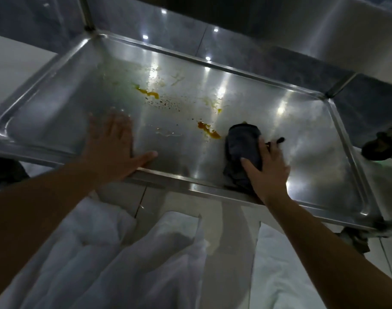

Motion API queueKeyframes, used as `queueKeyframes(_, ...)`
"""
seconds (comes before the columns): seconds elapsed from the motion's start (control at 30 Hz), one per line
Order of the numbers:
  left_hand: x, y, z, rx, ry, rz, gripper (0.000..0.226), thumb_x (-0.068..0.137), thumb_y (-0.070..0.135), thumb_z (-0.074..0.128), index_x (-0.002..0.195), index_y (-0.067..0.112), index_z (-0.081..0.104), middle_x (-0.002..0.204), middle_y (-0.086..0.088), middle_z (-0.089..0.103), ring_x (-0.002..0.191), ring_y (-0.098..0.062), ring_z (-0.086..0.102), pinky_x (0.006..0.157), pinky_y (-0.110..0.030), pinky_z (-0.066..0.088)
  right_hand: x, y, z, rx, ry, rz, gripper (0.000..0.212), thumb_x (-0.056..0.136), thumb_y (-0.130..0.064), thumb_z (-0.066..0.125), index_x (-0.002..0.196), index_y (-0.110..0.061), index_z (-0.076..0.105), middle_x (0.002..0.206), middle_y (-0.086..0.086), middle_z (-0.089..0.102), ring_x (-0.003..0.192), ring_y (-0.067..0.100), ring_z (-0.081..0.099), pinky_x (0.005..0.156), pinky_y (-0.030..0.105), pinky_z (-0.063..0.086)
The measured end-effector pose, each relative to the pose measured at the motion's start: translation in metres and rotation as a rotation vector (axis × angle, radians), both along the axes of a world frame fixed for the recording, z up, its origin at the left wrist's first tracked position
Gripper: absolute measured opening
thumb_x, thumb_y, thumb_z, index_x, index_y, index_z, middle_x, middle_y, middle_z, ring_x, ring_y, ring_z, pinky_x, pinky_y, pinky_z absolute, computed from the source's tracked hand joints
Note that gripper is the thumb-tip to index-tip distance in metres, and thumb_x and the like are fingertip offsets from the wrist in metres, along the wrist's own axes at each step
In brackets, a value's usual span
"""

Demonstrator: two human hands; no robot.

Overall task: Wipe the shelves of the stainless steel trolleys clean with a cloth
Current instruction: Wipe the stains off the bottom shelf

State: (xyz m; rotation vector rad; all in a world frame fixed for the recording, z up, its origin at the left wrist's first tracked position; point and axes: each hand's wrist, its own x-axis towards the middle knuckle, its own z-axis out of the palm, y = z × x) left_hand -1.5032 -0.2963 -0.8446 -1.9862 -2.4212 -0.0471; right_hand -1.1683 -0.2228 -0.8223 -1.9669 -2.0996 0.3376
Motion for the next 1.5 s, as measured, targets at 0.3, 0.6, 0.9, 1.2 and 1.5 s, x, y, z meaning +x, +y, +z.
queueKeyframes(0.3,-0.017,-0.007,-0.009,-0.001,-0.077,0.078,0.109,0.067,0.090,-0.007,0.152,0.025,0.010,0.161,-0.009,0.006,0.148,-0.025,-0.001,0.114,-0.057,0.001,-0.132,0.017,-0.004,0.011,-0.052,0.166,0.064,0.086,-0.072,0.032,0.144,-0.050,0.020,0.160,0.004,-0.009,0.143,0.040,-0.012,0.111,0.062,-0.003)
queueKeyframes(0.6,-0.012,-0.013,-0.010,0.005,-0.072,0.050,0.105,0.072,0.086,-0.008,0.153,0.022,0.010,0.161,-0.012,0.008,0.148,-0.026,0.000,0.115,-0.057,0.000,-0.057,0.037,-0.005,0.085,-0.028,0.047,0.052,0.090,-0.046,0.051,0.141,-0.040,0.039,0.160,0.003,0.010,0.145,0.033,0.006,0.115,0.055,0.010)
queueKeyframes(0.9,-0.011,-0.015,-0.010,0.002,-0.068,0.070,0.104,0.071,0.084,-0.012,0.153,0.022,0.004,0.161,-0.010,0.002,0.147,-0.025,-0.007,0.115,-0.056,-0.002,-0.076,0.124,0.006,-0.094,0.113,-0.015,0.068,0.079,-0.046,0.043,0.144,-0.045,0.026,0.161,0.000,0.000,0.145,0.034,-0.007,0.116,0.051,-0.001)
queueKeyframes(1.2,-0.009,-0.014,-0.007,-0.015,-0.073,0.059,0.102,0.070,0.085,-0.008,0.152,0.025,0.000,0.162,-0.008,-0.002,0.148,-0.023,-0.009,0.116,-0.056,-0.002,-0.168,0.094,0.010,-0.125,0.091,0.499,0.066,0.070,-0.046,0.041,0.136,-0.047,0.042,0.159,-0.004,0.012,0.145,0.030,0.003,0.116,0.052,0.007)
queueKeyframes(1.5,-0.009,-0.018,-0.001,-0.054,-0.113,0.026,0.103,0.070,0.084,-0.006,0.152,0.023,-0.002,0.161,-0.010,-0.005,0.147,-0.025,-0.012,0.115,-0.058,-0.004,-0.067,0.032,0.015,-0.177,0.081,0.480,0.059,0.091,-0.023,0.058,0.141,-0.042,0.032,0.160,0.002,-0.002,0.146,0.026,-0.007,0.118,0.047,0.004)
